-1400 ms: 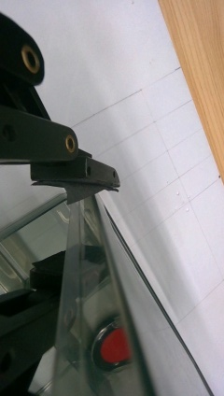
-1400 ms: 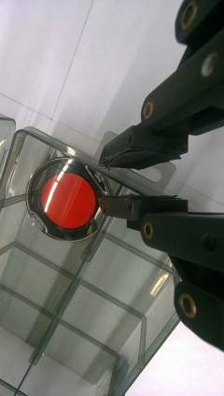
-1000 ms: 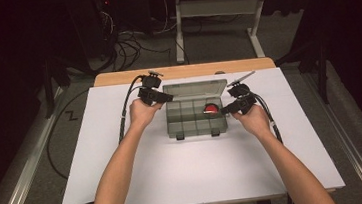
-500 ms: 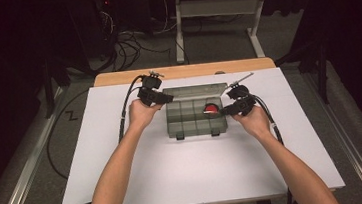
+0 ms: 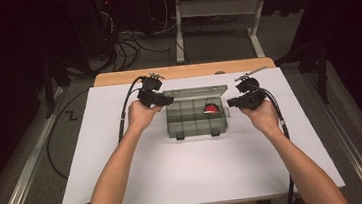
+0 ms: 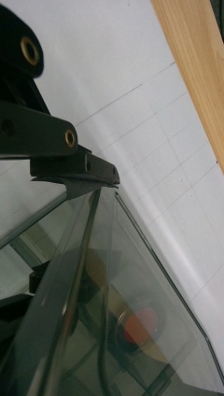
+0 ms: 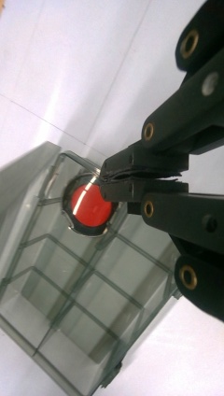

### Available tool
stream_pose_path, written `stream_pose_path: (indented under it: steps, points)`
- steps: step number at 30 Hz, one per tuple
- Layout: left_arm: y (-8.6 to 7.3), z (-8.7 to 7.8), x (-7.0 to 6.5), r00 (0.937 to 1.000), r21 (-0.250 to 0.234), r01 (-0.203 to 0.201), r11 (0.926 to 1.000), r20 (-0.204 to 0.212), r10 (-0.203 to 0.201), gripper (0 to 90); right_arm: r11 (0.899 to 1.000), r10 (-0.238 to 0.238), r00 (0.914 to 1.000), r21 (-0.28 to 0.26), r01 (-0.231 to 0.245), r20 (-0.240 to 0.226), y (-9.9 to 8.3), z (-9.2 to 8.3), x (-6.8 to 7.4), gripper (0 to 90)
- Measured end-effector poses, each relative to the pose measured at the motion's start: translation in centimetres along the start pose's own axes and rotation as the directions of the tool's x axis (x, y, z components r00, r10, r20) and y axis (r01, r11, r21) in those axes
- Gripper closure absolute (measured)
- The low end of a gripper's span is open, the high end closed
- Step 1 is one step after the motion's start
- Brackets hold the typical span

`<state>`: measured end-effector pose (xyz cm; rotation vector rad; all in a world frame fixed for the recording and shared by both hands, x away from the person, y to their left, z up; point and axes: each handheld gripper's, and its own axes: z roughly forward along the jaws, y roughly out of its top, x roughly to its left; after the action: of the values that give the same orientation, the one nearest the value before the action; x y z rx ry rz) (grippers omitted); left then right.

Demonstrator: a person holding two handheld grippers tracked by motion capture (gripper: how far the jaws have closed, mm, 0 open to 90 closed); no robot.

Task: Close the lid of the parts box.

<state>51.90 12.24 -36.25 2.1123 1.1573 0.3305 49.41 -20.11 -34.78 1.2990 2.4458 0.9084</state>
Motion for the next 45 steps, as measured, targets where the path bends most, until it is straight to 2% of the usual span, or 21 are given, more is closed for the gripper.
stream_pose_path:
  steps: [17, 31, 38, 42, 45]
  points:
    - [-0.5, -0.2, 0.0, 0.9997, 0.022, -0.022, 0.9995, 0.011, 0.022, 53.8, 0.998, 0.017, 0.9998, -0.058, -0.017, 0.009, 1.4, -0.8, -0.3, 90.0]
    - [-1.1, -0.9, 0.5, 0.9995, 0.042, 0.013, 0.9990, 0.029, -0.014, 51.8, 0.998, 0.014, 0.9999, -0.060, -0.014, 0.001, 1.5, -0.9, -0.2, 90.0]
    - [-1.7, -1.5, 0.5, 0.9991, 0.079, 0.017, 0.9968, 0.037, -0.020, 55.4, 0.998, 0.017, 0.9999, -0.055, -0.017, -0.001, 1.4, -0.9, -0.2, 89.9]
    - [-2.1, -1.9, 0.9, 0.9985, 0.092, 0.034, 0.9951, 0.039, -0.038, 59.9, 0.999, 0.010, 0.9999, -0.049, -0.010, -0.002, 1.3, -0.9, -0.1, 89.8]
    - [-2.3, -2.3, 1.3, 0.9982, 0.095, 0.053, 0.9941, 0.023, -0.056, 64.6, 0.999, -0.002, 1.0000, -0.048, 0.001, -0.007, 1.3, -0.8, 0.1, 89.9]
